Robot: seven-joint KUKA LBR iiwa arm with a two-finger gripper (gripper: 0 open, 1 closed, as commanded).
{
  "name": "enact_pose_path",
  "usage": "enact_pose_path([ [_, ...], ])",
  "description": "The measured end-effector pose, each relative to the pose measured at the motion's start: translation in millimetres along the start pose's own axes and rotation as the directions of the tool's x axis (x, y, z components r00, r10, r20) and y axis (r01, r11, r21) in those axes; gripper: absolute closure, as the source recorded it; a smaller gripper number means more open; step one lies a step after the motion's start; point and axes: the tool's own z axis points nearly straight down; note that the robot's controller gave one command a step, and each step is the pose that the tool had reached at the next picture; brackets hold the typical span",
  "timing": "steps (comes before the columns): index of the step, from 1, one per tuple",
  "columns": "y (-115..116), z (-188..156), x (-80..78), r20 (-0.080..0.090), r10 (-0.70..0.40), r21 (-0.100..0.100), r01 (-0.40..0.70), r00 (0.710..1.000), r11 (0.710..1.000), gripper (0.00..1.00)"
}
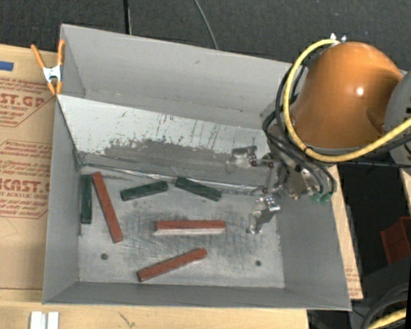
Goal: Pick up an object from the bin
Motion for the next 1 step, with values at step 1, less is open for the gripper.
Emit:
enact_pose_path([
  [1,11.6,56.9,3.0,0.005,0.006,0.001,-0.006,1.000,1.000,0.00],
])
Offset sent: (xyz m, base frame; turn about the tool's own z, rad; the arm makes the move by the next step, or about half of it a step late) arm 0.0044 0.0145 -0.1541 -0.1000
